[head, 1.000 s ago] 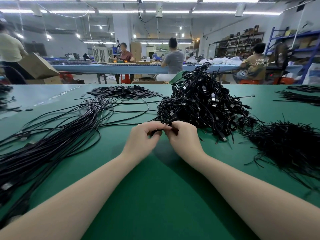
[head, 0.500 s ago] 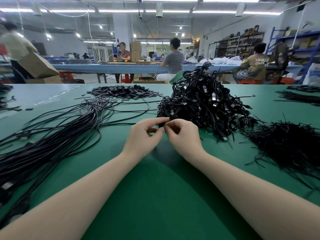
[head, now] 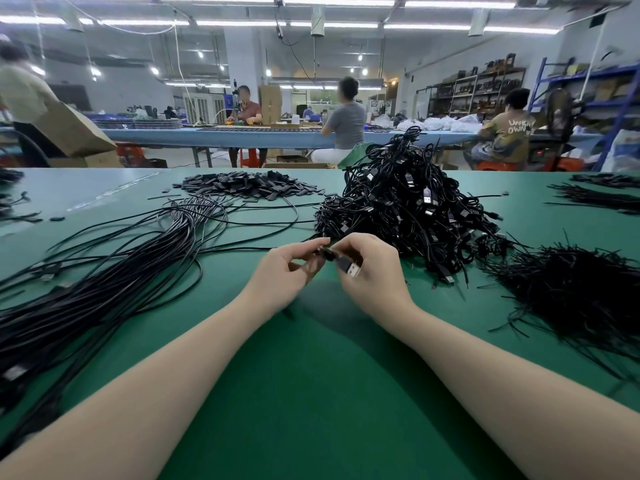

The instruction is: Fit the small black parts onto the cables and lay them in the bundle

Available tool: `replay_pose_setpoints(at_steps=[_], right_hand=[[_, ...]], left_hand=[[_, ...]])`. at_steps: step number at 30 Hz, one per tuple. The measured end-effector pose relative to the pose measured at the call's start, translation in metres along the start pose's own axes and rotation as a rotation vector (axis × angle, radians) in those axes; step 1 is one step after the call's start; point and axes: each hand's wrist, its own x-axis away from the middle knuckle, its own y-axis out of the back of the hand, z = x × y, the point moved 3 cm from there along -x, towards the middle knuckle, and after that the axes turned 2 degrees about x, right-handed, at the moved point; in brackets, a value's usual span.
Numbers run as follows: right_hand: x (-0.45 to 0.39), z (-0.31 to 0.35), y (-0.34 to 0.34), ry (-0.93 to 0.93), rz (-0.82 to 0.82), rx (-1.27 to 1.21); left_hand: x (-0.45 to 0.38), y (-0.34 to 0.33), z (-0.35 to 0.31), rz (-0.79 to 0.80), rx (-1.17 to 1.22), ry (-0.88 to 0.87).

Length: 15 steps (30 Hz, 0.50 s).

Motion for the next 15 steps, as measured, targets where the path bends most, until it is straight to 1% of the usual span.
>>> replay_pose_setpoints(at_steps=[3,6,8,10,12,15], right_hand=[[0.000,0.000,0.000,-0.007,-0.058,-0.016],[0.000,-0.001,-0.001,0.008,-0.072,0.002],[0.001,-0.001,0.000,0.010,-0.080,0.006],[0.000,0.001,0.001,0.024,-0.071,0.027],[0.001,0.007,0.002,0.086,-0.059,0.075],[0.002,0.012,0.004,0.167,-0.038,0.167]], left_hand=[[-0.002,0.000,0.000,-0.050,-0.142,-0.035],[0.002,0.000,-0.003,-0.041,-0.236,-0.057],[0.005,-0.003,-0.005,-0.011,-0.202,-0.043],[0.009,-0.008,-0.009,0.017,-0.168,-0.067],[0.012,-0.008,-0.015,-0.021,-0.140,-0.108],[0.015,-0.005,-0.017,-0.062,-0.061,-0.126]])
